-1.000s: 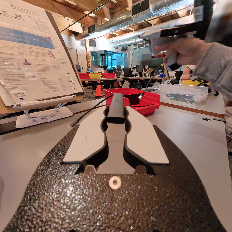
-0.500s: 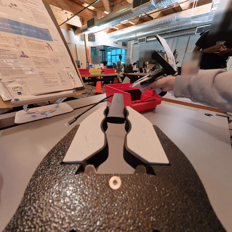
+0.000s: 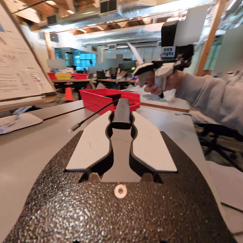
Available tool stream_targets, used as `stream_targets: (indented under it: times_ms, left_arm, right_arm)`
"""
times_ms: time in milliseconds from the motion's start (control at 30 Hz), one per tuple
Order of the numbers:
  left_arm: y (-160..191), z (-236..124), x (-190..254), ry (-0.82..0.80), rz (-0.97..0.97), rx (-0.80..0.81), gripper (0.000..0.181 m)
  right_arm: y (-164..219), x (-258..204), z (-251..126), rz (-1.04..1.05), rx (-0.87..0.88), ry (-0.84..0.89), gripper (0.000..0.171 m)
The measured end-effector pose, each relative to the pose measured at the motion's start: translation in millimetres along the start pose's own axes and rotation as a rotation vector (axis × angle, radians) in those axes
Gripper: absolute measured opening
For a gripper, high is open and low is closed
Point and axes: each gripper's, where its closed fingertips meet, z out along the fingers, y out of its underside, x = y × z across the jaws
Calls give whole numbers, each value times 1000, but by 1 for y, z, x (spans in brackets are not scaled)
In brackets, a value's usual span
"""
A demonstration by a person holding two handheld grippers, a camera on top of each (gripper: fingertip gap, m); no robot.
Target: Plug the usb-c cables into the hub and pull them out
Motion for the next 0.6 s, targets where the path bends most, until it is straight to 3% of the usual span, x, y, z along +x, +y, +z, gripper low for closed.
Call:
stream_targets:
  times_ms: [67, 133, 267, 600]
  left_arm:
    - [1, -4, 7, 99, -33, 21, 23]
    - [4, -8, 10, 157, -57, 34, 23]
    - [2, -17, 19, 267, -94, 72, 23]
    - [-4, -22, 35, 380, -80, 113, 23]
  right_arm:
    - [2, -51, 30, -34, -38, -133, 47]
    - [10, -66, 50, -72, -111, -105, 52]
    - [0, -55, 56, -93, -62, 10, 52]
    - [25, -60, 66, 31, -111, -32, 36]
